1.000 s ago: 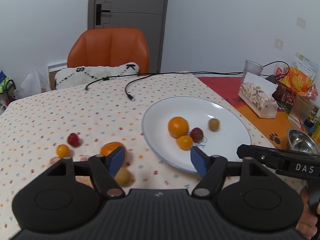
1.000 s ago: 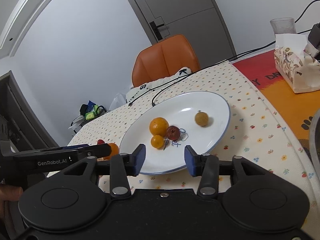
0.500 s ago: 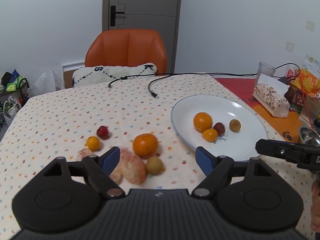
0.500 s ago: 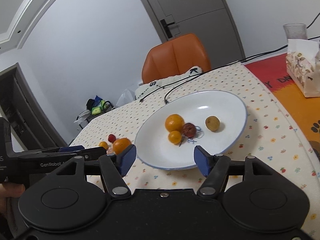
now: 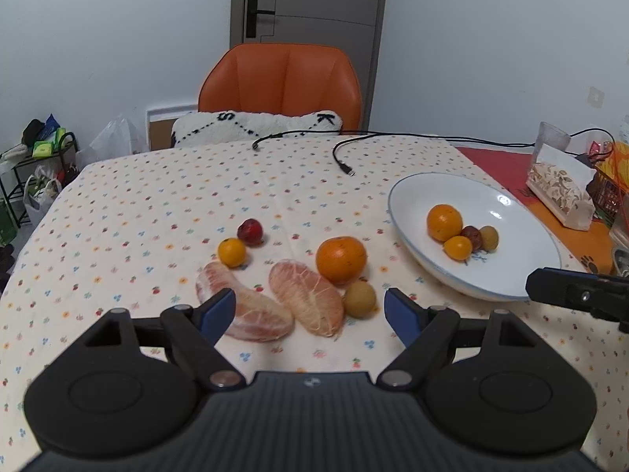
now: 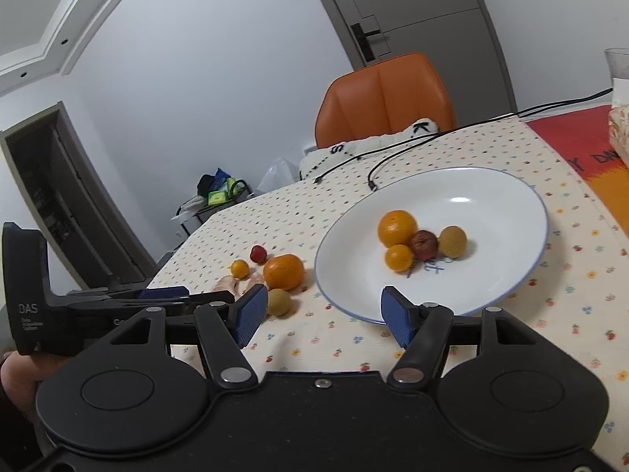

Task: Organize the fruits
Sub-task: 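Withdraw both grippers from the bowl toward the remaining fruit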

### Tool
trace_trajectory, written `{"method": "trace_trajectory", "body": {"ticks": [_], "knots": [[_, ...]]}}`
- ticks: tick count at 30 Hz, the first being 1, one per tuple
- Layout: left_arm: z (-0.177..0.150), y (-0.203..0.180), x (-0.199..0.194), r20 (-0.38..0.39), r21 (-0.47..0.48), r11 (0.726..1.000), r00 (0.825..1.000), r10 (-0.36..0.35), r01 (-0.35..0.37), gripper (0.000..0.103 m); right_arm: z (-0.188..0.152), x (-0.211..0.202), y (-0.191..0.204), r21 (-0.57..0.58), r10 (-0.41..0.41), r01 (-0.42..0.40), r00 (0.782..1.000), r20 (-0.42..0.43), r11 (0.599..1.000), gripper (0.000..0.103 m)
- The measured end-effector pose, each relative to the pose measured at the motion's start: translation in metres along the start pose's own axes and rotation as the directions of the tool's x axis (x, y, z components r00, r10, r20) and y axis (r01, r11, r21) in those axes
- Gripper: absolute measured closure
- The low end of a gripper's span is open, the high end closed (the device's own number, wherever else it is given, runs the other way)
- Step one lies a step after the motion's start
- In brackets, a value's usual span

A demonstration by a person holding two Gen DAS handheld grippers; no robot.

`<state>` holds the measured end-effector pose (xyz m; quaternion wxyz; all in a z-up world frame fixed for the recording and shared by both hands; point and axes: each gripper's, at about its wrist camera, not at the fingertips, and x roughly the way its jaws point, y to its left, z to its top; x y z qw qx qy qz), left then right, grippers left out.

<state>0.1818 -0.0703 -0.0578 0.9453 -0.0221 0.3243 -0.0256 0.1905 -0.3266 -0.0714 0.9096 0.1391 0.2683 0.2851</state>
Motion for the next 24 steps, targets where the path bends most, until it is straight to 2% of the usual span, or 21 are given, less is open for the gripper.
{"method": "trace_trajectory", "body": {"ticks": [11, 19, 24], "knots": [[-0.005, 0.029, 0.007, -0.020, -0.066, 0.997, 0.999, 0.047, -0.048, 0.022, -0.004, 0.022, 0.020, -0.038, 0.038, -0.040, 0.998, -0.052, 0.998, 0.041], [-0.009, 0.049, 0.016, -0.037, -0.110, 0.991, 0.996, 0.076, -0.080, 0.022, -0.008, 0.045, 0.036, -0.078, 0.019, -0.025, 0.996, -0.087, 0.997, 0.051], [-0.009, 0.057, 0.022, -0.044, -0.133, 0.987, 0.995, 0.085, -0.091, 0.022, -0.009, 0.057, 0.045, -0.107, 0.004, -0.015, 0.995, -0.101, 0.994, 0.054]]}}
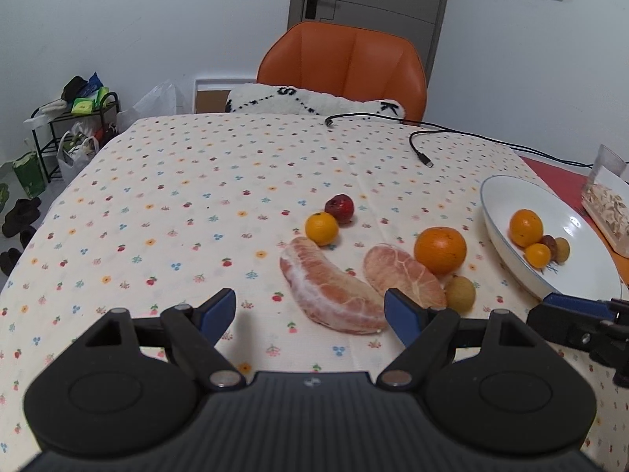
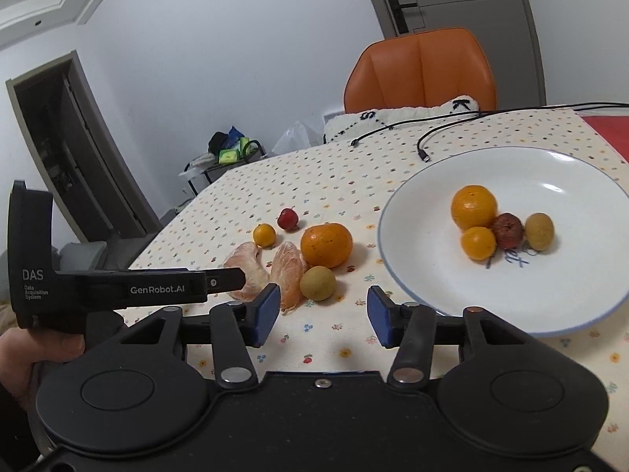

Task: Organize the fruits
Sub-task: 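Withdraw both grippers from the bowl toward the remaining fruit, then lower right gripper around a small brown fruit while left gripper approaches a pomelo segment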

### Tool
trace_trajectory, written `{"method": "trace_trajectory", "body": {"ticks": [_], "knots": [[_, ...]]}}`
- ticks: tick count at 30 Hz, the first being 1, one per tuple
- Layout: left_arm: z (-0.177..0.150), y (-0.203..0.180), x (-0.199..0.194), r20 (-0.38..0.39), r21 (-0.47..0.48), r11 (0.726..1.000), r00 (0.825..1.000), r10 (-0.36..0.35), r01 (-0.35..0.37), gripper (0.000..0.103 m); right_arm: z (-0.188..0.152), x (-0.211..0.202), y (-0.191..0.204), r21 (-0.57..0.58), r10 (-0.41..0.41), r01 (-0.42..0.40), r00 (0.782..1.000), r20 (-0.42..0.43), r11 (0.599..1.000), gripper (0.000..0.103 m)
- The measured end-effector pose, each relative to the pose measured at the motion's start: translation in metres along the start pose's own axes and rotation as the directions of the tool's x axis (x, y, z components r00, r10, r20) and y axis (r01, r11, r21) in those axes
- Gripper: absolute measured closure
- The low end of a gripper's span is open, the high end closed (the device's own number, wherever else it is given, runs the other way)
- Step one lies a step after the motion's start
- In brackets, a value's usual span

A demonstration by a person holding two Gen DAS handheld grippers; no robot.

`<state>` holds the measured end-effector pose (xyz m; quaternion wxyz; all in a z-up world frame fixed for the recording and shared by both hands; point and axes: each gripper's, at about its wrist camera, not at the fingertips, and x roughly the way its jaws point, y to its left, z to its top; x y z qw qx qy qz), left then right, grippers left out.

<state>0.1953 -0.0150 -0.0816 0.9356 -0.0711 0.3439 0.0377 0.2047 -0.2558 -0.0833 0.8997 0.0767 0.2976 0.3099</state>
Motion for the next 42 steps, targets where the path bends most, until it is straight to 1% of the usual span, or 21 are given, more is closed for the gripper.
{"method": "trace_trajectory", "body": {"ticks": [2, 11, 15, 22, 31, 35, 39, 42], "knots": [[0.001, 0.001, 0.003, -0.001, -0.003, 1.000, 1.000, -0.001, 0.001, 0.022, 0.000, 0.004, 0.005, -0.019, -0.009, 0.009, 1.000, -0.005, 1.000, 0.057], [0.003, 0.001, 0.013, -0.012, -0.027, 1.000, 1.000, 0.000, -0.001, 0.022, -0.002, 0.020, 0.020, -0.073, -0.037, 0.035, 0.999, -0.021, 0.997, 0.063], [0.003, -0.005, 0.015, -0.011, -0.015, 1.000, 1.000, -0.020, 0.020, 0.022, -0.002, 0.025, 0.023, -0.091, -0.052, 0.050, 0.998, -0.019, 0.995, 0.064], [-0.002, -0.004, 0.016, -0.018, 0.010, 1.000, 1.000, -0.021, 0.021, 0.022, -0.002, 0.034, 0.024, -0.102, -0.060, 0.057, 0.998, -0.027, 0.993, 0.066], [-0.006, 0.015, 0.006, -0.027, -0.006, 1.000, 1.000, 0.013, -0.014, 0.022, -0.004, 0.037, 0.029, -0.120, -0.069, 0.067, 0.997, -0.016, 0.990, 0.067], [-0.005, 0.020, 0.003, -0.031, -0.016, 1.000, 0.999, 0.025, -0.026, 0.022, -0.003, 0.038, 0.031, -0.136, -0.089, 0.087, 0.996, -0.012, 0.987, 0.070], [-0.002, 0.020, 0.003, -0.021, -0.020, 0.999, 0.999, 0.041, -0.041, 0.022, -0.003, 0.042, 0.028, -0.133, -0.093, 0.090, 0.995, -0.018, 0.987, 0.072], [0.000, 0.019, 0.006, -0.021, -0.023, 0.999, 0.999, 0.033, -0.034, 0.022, -0.002, 0.044, 0.027, -0.135, -0.096, 0.094, 0.995, -0.013, 0.986, 0.075]]}}
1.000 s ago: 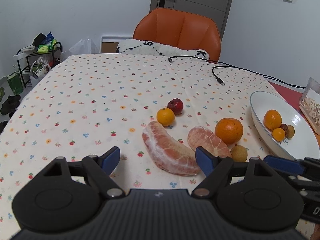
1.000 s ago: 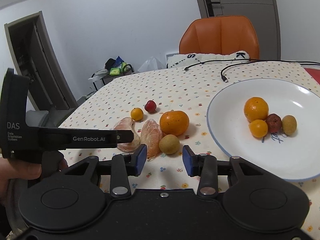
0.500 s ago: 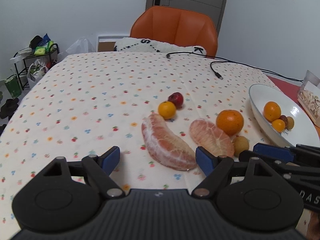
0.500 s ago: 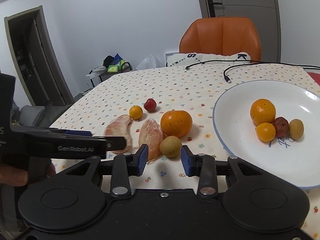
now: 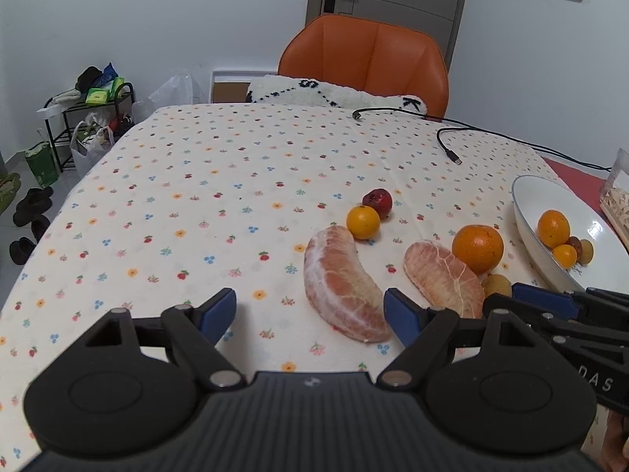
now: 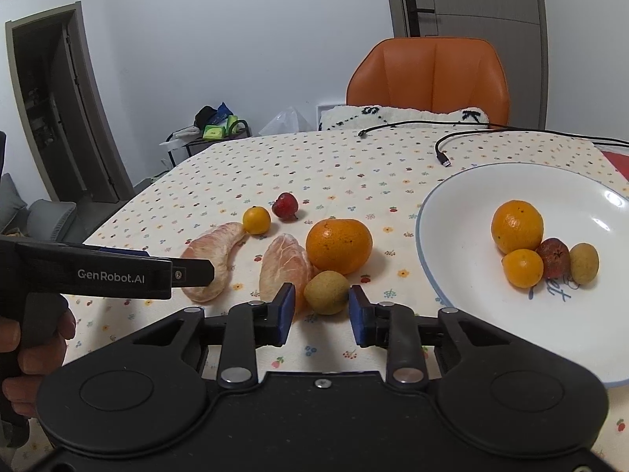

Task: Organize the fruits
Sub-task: 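Lower right gripper around a small brown fruit while left gripper approaches a pomelo segment, then close right gripper on the small olive-brown fruit while left gripper grasps a pomelo segment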

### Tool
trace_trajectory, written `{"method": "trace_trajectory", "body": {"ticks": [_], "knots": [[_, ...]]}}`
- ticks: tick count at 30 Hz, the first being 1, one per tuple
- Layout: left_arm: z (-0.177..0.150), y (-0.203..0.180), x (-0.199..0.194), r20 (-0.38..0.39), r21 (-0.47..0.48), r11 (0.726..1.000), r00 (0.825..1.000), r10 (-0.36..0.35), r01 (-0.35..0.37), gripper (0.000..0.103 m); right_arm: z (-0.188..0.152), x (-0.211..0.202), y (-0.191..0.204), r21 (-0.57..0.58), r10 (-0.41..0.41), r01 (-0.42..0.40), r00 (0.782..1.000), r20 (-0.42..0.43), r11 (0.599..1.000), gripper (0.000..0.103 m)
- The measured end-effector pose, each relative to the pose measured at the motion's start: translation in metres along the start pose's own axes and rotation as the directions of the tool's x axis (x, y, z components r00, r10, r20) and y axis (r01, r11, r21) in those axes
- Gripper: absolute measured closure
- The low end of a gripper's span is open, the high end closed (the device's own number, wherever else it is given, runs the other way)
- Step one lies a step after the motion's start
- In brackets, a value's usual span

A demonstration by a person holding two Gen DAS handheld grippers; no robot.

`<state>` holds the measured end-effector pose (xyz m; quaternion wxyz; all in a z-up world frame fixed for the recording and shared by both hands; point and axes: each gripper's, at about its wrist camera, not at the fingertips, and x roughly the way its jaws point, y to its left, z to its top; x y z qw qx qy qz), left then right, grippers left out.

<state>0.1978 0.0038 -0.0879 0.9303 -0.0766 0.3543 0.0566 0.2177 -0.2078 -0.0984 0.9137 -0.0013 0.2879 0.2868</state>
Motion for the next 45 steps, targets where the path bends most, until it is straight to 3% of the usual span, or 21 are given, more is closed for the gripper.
{"method": "trace_trajectory", "body": {"ticks": [3, 13, 18, 21, 23, 26, 37, 45], "knots": [[0.000, -0.003, 0.004, -0.005, 0.000, 1.000, 1.000, -0.010, 0.010, 0.023, 0.000, 0.000, -0.001, 0.005, -0.002, 0.002, 1.000, 0.003, 1.000, 0.080], [0.003, -0.017, 0.013, 0.014, 0.013, 1.000, 1.000, -0.023, 0.022, 0.028, -0.001, -0.013, -0.002, -0.005, 0.016, -0.016, 1.000, -0.002, 1.000, 0.081], [0.005, -0.018, 0.016, 0.027, 0.012, 1.000, 1.000, -0.009, 0.009, 0.042, -0.002, -0.017, -0.004, 0.002, 0.020, -0.020, 1.000, -0.014, 1.000, 0.082], [0.005, -0.018, 0.016, 0.029, 0.024, 1.000, 1.000, -0.013, 0.012, 0.057, -0.003, -0.015, -0.003, 0.001, 0.023, -0.023, 1.000, -0.018, 1.000, 0.079], [0.005, -0.017, 0.015, 0.026, 0.026, 1.000, 0.999, -0.018, 0.018, 0.058, -0.002, -0.012, -0.002, -0.001, 0.020, -0.020, 1.000, -0.020, 1.000, 0.073], [0.003, -0.016, 0.013, 0.024, 0.030, 0.999, 0.999, -0.027, 0.026, 0.059, -0.003, -0.009, -0.002, 0.001, 0.025, -0.025, 0.999, -0.025, 1.000, 0.071], [0.000, -0.014, 0.004, 0.007, 0.033, 0.998, 0.998, -0.058, 0.058, 0.063, -0.004, -0.004, 0.001, -0.002, 0.044, -0.044, 0.998, -0.037, 0.999, 0.076], [0.000, -0.018, -0.003, -0.010, 0.126, 0.992, 1.000, -0.019, 0.020, 0.056, -0.003, -0.010, -0.001, 0.000, 0.047, -0.047, 0.998, -0.032, 0.999, 0.076]]}}
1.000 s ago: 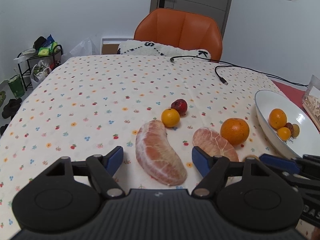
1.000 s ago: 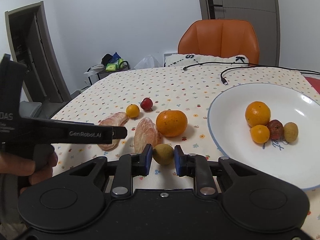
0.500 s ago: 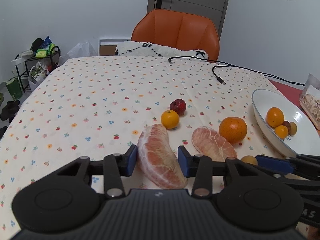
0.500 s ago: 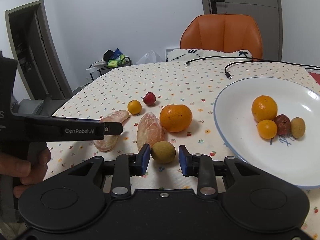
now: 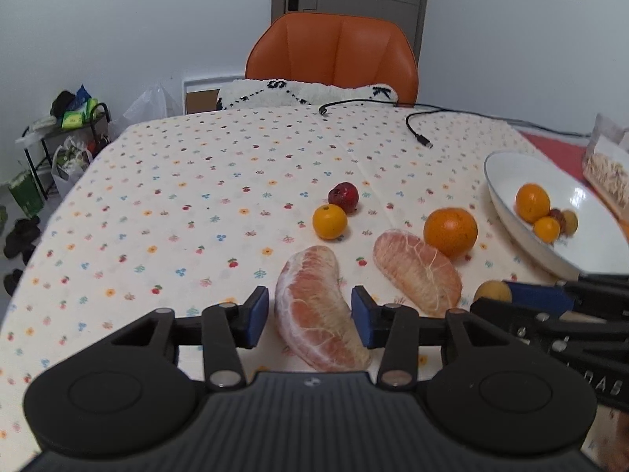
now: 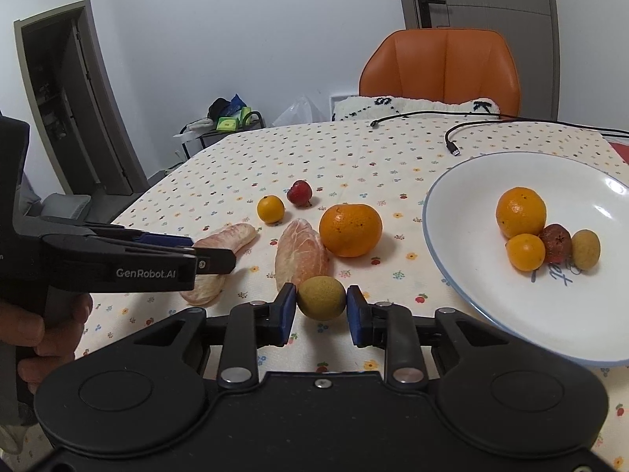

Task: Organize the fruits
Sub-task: 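Close right gripper on the small olive-brown fruit while left gripper grasps a pomelo segment, then lift and carry the brown fruit and pomelo segment over the white bowl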

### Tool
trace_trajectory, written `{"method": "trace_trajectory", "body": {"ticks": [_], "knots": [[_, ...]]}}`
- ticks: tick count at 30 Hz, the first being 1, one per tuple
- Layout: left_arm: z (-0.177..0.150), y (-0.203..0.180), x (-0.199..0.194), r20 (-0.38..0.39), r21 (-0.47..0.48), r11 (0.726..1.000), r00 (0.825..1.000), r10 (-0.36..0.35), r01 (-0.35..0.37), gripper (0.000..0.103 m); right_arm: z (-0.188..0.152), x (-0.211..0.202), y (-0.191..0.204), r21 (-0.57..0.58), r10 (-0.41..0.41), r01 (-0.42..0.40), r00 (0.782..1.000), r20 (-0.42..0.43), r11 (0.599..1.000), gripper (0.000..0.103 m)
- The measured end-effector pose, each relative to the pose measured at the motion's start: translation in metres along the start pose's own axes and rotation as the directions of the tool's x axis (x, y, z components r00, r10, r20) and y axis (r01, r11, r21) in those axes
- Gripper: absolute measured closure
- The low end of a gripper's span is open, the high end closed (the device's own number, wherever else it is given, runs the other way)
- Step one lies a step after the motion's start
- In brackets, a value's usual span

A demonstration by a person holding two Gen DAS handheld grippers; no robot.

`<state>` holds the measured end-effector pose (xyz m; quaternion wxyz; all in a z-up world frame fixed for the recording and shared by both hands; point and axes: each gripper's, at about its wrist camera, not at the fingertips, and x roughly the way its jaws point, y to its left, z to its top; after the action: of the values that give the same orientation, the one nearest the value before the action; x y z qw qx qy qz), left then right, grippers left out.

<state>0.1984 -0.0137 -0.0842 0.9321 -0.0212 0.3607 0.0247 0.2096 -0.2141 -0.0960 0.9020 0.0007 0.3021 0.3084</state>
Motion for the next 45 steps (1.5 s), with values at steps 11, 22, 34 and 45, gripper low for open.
{"method": "trace_trajectory", "body": {"ticks": [11, 22, 34, 45], "knots": [[0.000, 0.000, 0.004, -0.018, -0.040, 0.999, 1.000, 0.020, -0.021, 0.053, 0.000, 0.001, 0.001, 0.002, 0.004, -0.004, 1.000, -0.001, 1.000, 0.076], [-0.001, -0.006, 0.007, -0.007, -0.042, 0.998, 0.999, 0.053, -0.053, 0.065, 0.001, -0.002, 0.002, 0.001, 0.011, -0.011, 1.000, 0.011, 1.000, 0.076], [0.021, -0.021, -0.018, 0.085, -0.033, 0.999, 0.996, -0.026, 0.029, 0.065, 0.014, -0.032, -0.009, 0.031, -0.019, 0.016, 0.995, 0.097, 0.999, 0.076], [0.036, -0.048, -0.022, 0.120, 0.001, 0.995, 0.988, -0.097, 0.097, 0.065, 0.017, -0.052, -0.035, 0.079, -0.089, 0.078, 0.987, 0.137, 0.994, 0.076]]}}
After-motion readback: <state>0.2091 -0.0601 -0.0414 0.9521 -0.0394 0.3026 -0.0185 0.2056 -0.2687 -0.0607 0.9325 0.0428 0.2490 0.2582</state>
